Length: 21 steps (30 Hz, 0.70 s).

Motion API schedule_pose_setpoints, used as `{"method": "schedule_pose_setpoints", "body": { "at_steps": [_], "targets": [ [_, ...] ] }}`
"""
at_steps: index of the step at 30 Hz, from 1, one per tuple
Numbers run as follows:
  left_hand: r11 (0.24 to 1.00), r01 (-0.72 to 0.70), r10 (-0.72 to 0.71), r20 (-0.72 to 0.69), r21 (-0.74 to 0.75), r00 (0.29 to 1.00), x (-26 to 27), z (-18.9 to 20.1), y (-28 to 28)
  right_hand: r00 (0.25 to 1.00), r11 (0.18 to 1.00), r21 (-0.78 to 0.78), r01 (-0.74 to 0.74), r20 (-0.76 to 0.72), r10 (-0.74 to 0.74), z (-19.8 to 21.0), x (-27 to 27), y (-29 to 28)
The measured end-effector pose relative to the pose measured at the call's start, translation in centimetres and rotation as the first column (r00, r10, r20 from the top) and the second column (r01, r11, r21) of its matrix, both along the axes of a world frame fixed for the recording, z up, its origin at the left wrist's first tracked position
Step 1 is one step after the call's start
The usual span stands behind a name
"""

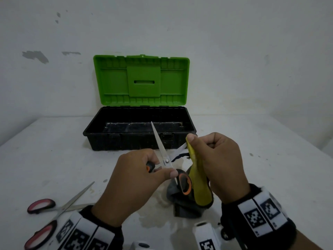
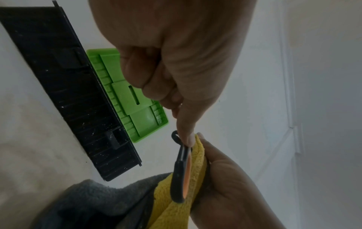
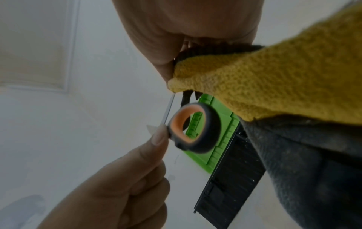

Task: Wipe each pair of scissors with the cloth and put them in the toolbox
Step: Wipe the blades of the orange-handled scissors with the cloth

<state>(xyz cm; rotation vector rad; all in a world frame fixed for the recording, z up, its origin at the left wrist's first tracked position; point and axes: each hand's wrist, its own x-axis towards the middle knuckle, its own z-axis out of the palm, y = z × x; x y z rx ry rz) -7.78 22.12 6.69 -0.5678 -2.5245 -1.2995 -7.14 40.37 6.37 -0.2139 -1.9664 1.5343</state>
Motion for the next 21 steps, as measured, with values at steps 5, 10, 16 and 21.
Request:
{"method": "schedule_pose_setpoints", "body": {
  "at_steps": [5,10,16,21],
  "targets": [
    [0.999,0.017,-0.02,0.059,0.041,0.998,0.1,-0.4,0.1,0.999,0.998,-0.032,0.048,-0.009,-0.048,0.0,-1.1,1.3],
    [0.998,0.037,-0.046,0.199,0.048,0.979,-0.2,-0.6,-0.6,0.994,0.989,-0.102,0.112,0.024,-0.11,-0.3,-1.2,3.3],
    [0.969,0.055,-0.172,0.499,0.24,0.849,-1.2,0.3,-1.2,0.997,0.992,-0.107,0.064,0.059,-0.058,-1.1,0.5,5.1],
    [0.921,0.085,-0.297,0.544,0.381,0.785,-1.9,1.3,-2.4,0.993,0.995,-0.062,0.074,0.093,-0.068,-1.4,1.4,7.3]
  ]
}}
